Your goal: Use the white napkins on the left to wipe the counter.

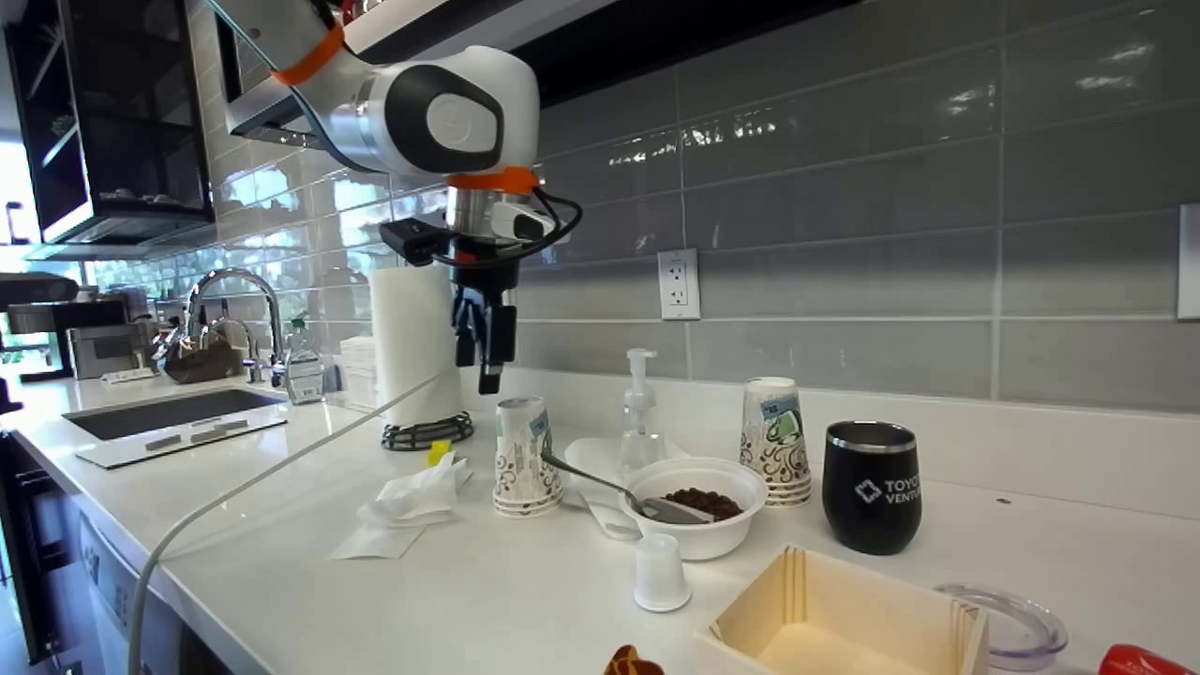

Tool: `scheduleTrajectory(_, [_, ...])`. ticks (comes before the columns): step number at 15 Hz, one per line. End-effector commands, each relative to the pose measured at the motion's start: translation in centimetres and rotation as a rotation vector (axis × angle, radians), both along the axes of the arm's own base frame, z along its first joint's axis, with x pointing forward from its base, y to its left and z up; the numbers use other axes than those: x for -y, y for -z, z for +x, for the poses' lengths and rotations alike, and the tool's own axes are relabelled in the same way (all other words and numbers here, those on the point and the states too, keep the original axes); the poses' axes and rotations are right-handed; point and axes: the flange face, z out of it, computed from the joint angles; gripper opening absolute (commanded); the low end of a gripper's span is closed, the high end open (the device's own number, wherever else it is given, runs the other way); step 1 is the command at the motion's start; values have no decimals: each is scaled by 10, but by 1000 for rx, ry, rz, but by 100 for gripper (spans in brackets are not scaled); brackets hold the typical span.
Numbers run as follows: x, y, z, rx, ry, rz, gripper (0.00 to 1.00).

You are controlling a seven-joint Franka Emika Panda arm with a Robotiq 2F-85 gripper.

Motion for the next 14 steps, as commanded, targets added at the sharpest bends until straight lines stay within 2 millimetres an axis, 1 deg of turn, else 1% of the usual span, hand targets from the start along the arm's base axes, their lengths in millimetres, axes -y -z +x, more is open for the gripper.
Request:
scheduleTrajectory(1, [-47, 6, -20, -19, 11, 31, 100])
scheduleTrajectory(2, [-58, 12, -26, -31, 22, 26, 100])
scheduleTrajectory(4, [-76, 32, -38, -48, 77, 24, 100])
scheduleTrajectory(6, [-85, 54, -53, -57, 143, 18, 100])
scheduleTrajectory(8, [-85, 72, -70, -62, 212, 6, 100])
scheduleTrajectory(11, [-75, 93, -93, -79, 303, -8, 100])
scheduleTrajectory(14, [-69, 115, -104, -107, 353, -5, 100])
